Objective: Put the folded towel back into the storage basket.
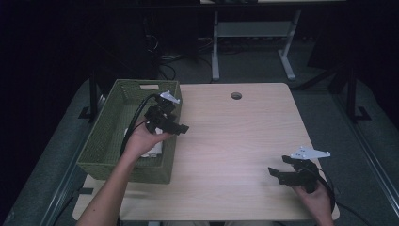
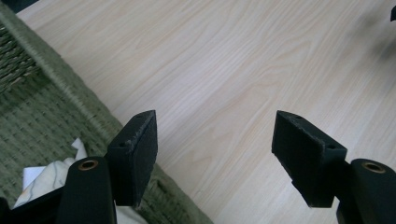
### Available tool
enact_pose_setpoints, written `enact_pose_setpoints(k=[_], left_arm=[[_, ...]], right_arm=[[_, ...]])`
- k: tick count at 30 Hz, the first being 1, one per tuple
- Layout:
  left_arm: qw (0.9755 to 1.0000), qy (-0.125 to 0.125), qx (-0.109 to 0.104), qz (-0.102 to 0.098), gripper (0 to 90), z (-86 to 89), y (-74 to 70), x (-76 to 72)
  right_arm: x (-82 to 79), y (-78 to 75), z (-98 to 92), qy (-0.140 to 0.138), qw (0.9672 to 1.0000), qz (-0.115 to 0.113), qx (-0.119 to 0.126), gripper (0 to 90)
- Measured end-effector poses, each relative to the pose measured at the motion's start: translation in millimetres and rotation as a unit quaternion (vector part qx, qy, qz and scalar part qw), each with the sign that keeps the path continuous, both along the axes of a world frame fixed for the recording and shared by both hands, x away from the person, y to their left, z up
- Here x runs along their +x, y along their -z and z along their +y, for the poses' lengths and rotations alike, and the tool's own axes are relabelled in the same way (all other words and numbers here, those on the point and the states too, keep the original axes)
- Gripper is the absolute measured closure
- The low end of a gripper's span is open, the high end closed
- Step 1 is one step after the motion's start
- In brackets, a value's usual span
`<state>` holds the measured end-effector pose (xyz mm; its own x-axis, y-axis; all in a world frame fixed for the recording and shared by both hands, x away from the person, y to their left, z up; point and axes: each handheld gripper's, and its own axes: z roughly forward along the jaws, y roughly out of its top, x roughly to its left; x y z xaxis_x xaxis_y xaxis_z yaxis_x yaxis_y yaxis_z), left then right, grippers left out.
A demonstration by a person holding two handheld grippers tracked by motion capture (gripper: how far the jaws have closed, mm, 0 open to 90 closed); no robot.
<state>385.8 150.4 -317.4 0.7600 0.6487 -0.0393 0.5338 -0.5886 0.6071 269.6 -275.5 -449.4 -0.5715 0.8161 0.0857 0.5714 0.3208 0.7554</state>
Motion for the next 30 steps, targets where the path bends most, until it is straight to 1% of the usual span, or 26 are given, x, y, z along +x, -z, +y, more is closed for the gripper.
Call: enact_pose_setpoints(k=[3, 10, 13, 15, 20, 22, 25, 27, 28, 29, 30], left_arm=[[1.0, 0.004, -0.001, 0.002, 30.8, -5.7, 1.5, 0.3], [0.9998, 0.015, 0.007, 0.006, 30.1, -17.4, 5.1, 1.0], [0.9997, 0.021, 0.003, 0.011, 30.1, -22.4, 8.5, 1.0], [0.9997, 0.02, 0.0, 0.013, 30.1, -25.2, 11.1, 0.8], [0.9996, 0.024, 0.003, 0.015, 30.1, -29.0, 14.4, 0.7], [0.9996, 0.024, -0.002, 0.016, 30.0, -31.6, 16.1, -0.1], [0.9994, 0.031, 0.005, 0.015, 29.5, -38.1, 18.4, -1.4], [0.9993, 0.033, 0.005, 0.015, 29.5, -40.2, 18.9, -1.7], [0.9993, 0.035, 0.005, 0.015, 29.5, -41.4, 19.1, -2.0], [0.9993, 0.035, -0.002, 0.015, 29.5, -44.8, 20.6, -3.0], [0.9993, 0.035, -0.002, 0.015, 29.5, -44.8, 20.6, -3.0]], right_arm=[[0.0, 0.0, -0.3, -0.001, 1.0, -0.001, -0.001, 23.6], [-0.1, 0.2, -0.6, -0.001, 1.0, -0.001, -0.003, 23.6], [-0.5, 0.3, -0.7, 0.0, 1.0, -0.001, -0.004, 23.6], [-0.7, 0.2, -0.9, 0.001, 1.0, 0.0, -0.004, 23.6], [-1.1, 0.1, -1.5, 0.002, 1.0, 0.0, -0.004, 23.6], [-1.0, 0.3, -1.9, 0.002, 1.0, -0.001, -0.004, 23.6], [-1.0, 0.3, -2.2, 0.002, 1.0, -0.001, -0.004, 23.6], [-1.1, 0.2, -2.2, 0.003, 1.0, -0.001, -0.004, 23.6], [-1.1, 0.2, -2.2, 0.003, 1.0, -0.001, -0.004, 23.6], [-1.1, 0.2, -2.4, 0.003, 1.0, -0.001, -0.004, 23.6], [-1.1, 0.2, -2.4, 0.003, 1.0, -0.001, -0.004, 23.6]])
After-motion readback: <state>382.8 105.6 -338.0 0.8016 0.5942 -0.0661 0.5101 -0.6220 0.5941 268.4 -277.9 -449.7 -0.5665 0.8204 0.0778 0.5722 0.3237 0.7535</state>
